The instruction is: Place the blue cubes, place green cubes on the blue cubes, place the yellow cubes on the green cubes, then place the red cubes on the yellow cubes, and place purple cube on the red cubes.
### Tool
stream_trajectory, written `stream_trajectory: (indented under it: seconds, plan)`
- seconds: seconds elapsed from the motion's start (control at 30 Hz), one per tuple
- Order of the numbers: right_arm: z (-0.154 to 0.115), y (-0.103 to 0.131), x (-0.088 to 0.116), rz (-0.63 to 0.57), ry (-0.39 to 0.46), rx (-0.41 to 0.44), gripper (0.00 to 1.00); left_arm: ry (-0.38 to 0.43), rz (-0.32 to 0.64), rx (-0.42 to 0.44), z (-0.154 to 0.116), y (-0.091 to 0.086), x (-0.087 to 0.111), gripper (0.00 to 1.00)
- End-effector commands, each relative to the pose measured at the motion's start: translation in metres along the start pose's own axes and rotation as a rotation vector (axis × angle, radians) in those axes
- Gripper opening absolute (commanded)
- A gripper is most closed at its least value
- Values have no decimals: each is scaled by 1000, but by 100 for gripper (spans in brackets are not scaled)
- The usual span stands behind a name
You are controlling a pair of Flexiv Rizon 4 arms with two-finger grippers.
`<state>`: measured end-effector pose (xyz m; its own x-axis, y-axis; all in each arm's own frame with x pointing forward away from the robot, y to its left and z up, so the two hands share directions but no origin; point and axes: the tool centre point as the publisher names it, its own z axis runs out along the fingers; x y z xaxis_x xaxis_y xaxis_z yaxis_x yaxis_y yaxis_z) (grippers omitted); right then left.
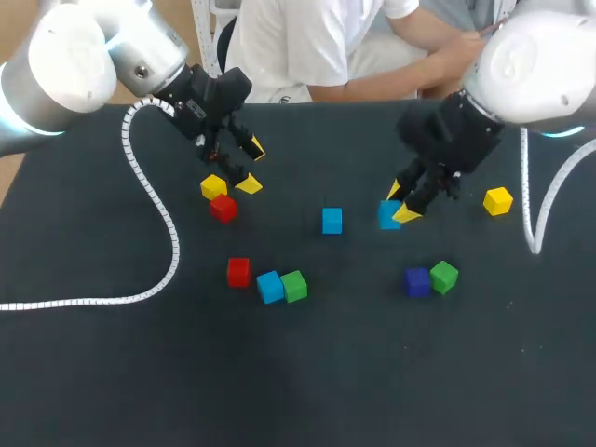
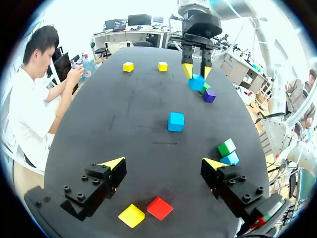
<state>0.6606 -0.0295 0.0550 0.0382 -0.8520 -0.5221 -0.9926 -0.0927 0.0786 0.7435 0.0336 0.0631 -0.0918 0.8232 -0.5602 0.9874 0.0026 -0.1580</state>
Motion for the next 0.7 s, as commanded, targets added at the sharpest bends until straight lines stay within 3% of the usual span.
stream_trajectory:
  seconds: [0.03, 0.1, 0.6, 0.7]
  plan:
    - [4, 8, -6, -8, 2, 10, 0, 2, 2, 7, 0, 3, 0, 100]
    - [1, 11, -11, -50, -23, -17, 0, 2, 2, 7, 0, 3, 0, 100]
    - [1, 11, -11, -50, -23, -17, 0, 2, 2, 7, 0, 3, 0, 100]
    - [16, 4, -13, -48, -25, -47, 0, 2, 2, 7, 0, 3, 0, 100]
